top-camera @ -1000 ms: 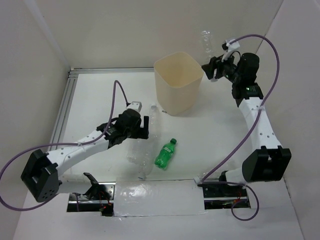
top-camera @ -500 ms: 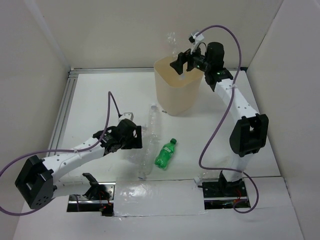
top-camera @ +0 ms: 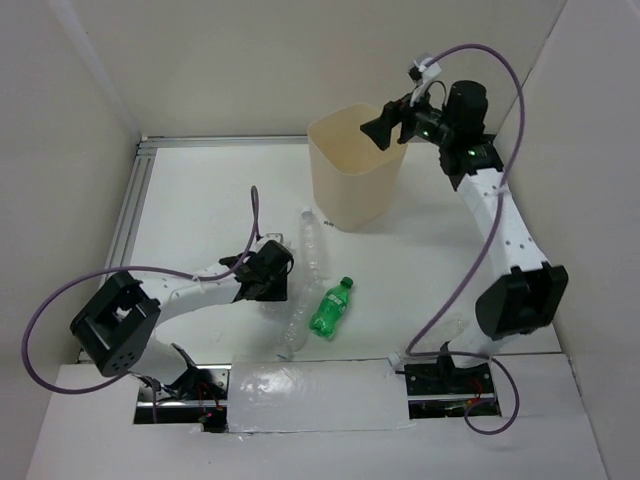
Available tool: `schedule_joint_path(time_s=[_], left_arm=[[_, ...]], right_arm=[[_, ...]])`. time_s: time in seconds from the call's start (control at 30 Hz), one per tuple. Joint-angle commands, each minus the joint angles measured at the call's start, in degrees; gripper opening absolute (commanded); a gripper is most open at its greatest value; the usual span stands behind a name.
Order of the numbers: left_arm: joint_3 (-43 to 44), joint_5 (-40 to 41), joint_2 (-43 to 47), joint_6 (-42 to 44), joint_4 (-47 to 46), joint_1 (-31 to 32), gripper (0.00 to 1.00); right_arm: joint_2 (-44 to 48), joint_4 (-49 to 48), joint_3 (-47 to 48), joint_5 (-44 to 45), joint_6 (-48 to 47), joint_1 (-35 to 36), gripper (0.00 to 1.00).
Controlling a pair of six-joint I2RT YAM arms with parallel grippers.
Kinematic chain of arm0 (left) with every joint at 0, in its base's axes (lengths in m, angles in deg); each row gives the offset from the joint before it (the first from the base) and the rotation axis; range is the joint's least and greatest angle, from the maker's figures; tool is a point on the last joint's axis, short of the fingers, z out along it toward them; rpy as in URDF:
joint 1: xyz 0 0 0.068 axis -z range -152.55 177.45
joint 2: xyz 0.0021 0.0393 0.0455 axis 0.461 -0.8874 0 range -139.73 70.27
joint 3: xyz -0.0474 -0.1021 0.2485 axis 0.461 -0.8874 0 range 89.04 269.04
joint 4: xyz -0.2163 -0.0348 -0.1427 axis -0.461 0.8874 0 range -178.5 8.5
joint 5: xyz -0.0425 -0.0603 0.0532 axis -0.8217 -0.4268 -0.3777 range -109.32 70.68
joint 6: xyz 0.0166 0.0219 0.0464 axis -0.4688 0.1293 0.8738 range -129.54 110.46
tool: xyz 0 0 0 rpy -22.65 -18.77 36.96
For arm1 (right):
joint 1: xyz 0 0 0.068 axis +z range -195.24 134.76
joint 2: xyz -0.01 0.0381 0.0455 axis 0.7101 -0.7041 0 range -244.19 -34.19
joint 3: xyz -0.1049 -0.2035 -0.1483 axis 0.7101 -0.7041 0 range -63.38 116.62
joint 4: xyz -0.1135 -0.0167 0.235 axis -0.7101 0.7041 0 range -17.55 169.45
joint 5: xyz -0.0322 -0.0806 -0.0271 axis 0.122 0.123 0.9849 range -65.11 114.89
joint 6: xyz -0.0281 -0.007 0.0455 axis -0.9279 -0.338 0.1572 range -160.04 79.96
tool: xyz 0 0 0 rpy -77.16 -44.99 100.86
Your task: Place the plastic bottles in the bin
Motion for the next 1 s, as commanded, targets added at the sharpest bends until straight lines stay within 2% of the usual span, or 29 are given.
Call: schedule_joint_path(time_s=[0.0,0.03,0.07,0.17,0.2,0.23,0.27,0.3,0.33,0.37,0.4,0.47,0.5,0.57,0.6,0.7,0.8,0.87,0.93,0.97], left_arm=[[0.87,-0.55,-2.14,0.39,-1.43,0.24,0.48],[0.87,-0.55,-0.83,0.39,-0.38,0.24,0.43],[1.48,0.23,2.14,0.39,0.67,0.84,0.37],[4.72,1.73,8.38,1.52,6.21,1.46,0.3],[6.04,1.74,12.58,2.31,7.27,1.47,0.27],[7.54,1.74,14.54,3.36,7.89,1.47,0.25],[9.12,0.78,15.95,5.9,7.89,1.47,0.23],[12.88,-0.1,17.1,7.49,7.02,1.47,0.23],[17.35,-1.85,17.72,10.73,4.58,1.47,0.2],[17.4,-2.91,17.72,12.24,4.55,1.47,0.2],[22.18,-3.88,16.5,13.56,1.42,1.47,0.17],[27.21,-6.77,11.94,15.76,-2.28,1.47,0.16],[31.76,-7.66,9.83,17.77,-6.83,1.47,0.16],[37.49,-9.42,5.0,18.84,-10.02,1.47,0.16],[43.35,-10.99,-0.15,19.45,-11.34,1.47,0.16],[52.08,-12.41,-7.48,18.76,-15.04,0.94,0.15],[60.71,-10.75,-15.83,18.05,-17.15,0.94,0.2],[66.07,-6.45,-21.44,17.53,-17.16,0.41,0.25],[70.45,-3.04,-24.71,17.53,-17.68,-0.12,0.25],[71.96,-1.36,-26.38,17.53,-16.81,-0.12,0.31]], right_arm=[[10.22,4.46,-3.75,-5.47,-1.19,-0.93,0.93],[11.72,5.6,-5.16,-7.65,-2.07,-0.93,0.88],[15.21,8.05,-8.57,-8.8,-4.6,-0.93,0.74],[23.81,10.87,-15.08,-13.11,-10.65,-1.46,0.53],[25.95,13.58,-17.45,-14.6,-13.39,-1.46,0.4],[28.14,15.44,-22.35,-16.27,-17.07,-1.46,0.36],[30.17,17.72,-24.84,-19.07,-26.68,-1.46,0.32],[34.02,22.87,-27.21,-20.14,-32.26,-1.46,0.31],[37.27,25.45,-34.63,-20.15,-39.27,-1.46,0.36],[37.31,25.47,-34.7,-20.15,-41.26,-1.46,0.36],[39.66,26.17,-37.14,-20.15,-43.28,-0.93,0.39],[40.47,28.46,-42.77,-18.58,-46.1,-0.93,0.64],[41.08,28.98,-44.09,-17.96,-48.37,-0.32,0.69],[41.09,29.52,-47.0,-16.56,-48.92,0.39,0.75],[41.09,29.52,-47.53,-16.03,-49.79,0.91,0.8],[41.09,30.31,-49.02,-14.97,-50.51,1.44,0.82],[42.32,29.7,-50.43,-13.92,-50.51,1.97,0.82],[43.02,29.17,-50.96,-13.91,-50.51,1.97,0.83],[43.63,29.16,-50.96,-13.39,-50.51,1.97,0.85],[43.63,28.38,-50.96,-13.39,-50.51,1.97,0.85]])
